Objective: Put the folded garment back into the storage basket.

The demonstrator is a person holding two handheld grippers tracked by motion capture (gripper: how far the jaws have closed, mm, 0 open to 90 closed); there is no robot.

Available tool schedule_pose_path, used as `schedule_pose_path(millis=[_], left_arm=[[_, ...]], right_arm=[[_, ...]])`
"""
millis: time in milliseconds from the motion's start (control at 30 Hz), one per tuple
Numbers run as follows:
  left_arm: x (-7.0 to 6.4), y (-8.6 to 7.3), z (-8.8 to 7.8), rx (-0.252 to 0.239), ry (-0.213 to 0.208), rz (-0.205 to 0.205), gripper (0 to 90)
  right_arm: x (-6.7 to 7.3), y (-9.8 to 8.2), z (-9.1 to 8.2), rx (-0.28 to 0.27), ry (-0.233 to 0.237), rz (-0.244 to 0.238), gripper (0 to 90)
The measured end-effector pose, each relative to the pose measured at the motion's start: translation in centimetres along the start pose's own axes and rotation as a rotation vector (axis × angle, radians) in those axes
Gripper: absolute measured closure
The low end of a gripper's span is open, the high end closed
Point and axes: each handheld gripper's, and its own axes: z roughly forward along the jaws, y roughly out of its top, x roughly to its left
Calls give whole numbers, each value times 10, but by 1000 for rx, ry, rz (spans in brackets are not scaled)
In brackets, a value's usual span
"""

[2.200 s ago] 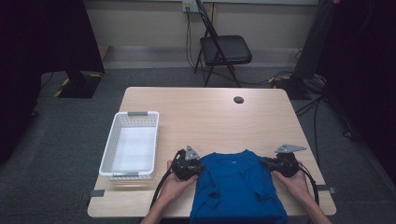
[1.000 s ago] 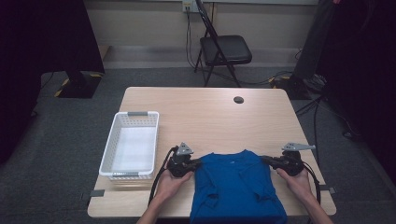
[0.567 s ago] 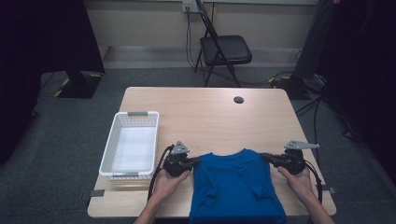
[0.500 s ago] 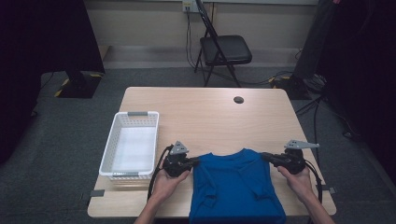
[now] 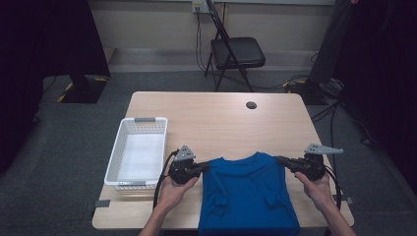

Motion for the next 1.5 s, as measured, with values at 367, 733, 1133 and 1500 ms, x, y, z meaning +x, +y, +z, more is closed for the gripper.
schedule_pose_path(millis=[367, 733, 1133, 1500], left_arm=[[1, 13, -10, -61, 0, 5, 859], [4, 23, -25, -110, 13, 25, 859], [3, 42, -35, -153, 37, 37, 860], [3, 63, -45, -168, 60, 81, 860]], right_arm=[[1, 16, -7, -59, 8, -9, 867], [9, 39, -10, -94, 13, -34, 867], [15, 61, -14, -132, 23, -64, 867], [15, 77, -18, -156, 13, -70, 867]])
